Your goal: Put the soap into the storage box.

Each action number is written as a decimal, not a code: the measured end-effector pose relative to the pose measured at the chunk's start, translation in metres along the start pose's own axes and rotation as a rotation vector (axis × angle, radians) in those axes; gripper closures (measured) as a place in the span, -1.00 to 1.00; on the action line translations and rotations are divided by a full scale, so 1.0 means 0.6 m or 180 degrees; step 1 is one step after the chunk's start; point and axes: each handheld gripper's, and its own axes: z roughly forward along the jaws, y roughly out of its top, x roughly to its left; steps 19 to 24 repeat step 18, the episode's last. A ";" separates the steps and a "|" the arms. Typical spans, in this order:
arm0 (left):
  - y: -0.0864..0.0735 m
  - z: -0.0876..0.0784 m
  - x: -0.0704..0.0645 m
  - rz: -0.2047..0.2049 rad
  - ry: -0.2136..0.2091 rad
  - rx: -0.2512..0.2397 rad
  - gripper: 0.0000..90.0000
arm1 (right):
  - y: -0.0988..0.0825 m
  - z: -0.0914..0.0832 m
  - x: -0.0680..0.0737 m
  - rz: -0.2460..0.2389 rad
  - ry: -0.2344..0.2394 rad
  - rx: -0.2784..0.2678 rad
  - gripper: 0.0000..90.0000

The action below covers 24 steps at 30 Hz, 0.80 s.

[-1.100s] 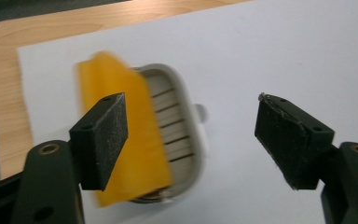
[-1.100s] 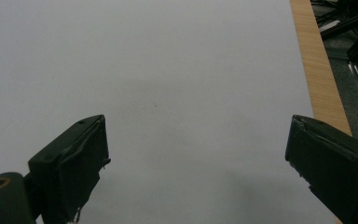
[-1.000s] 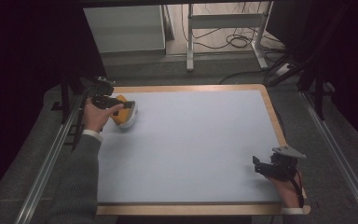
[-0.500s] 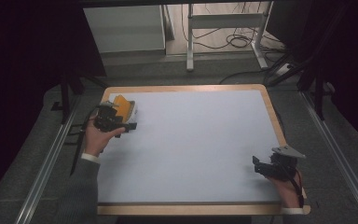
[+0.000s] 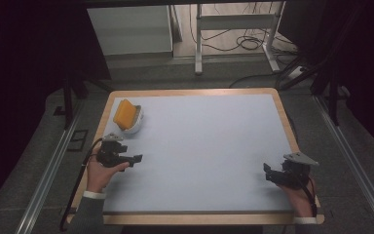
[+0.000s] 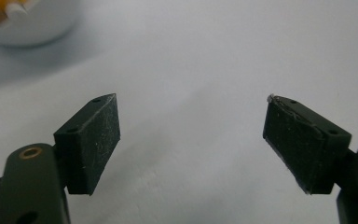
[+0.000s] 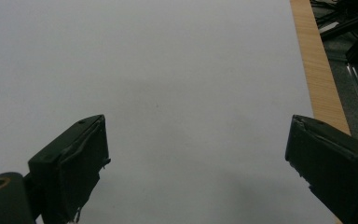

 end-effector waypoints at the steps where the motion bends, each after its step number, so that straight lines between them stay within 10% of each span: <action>1: 0.000 0.000 0.000 0.0000 0.0000 0.0000 -0.58 | 0.000 0.000 0.000 0.0000 0.0000 0.0000 -0.87; 24: -0.026 0.007 0.004 -0.0058 -0.0020 0.0016 -0.59 | 0.003 -0.004 0.004 -0.0041 0.0007 -0.0071 -0.87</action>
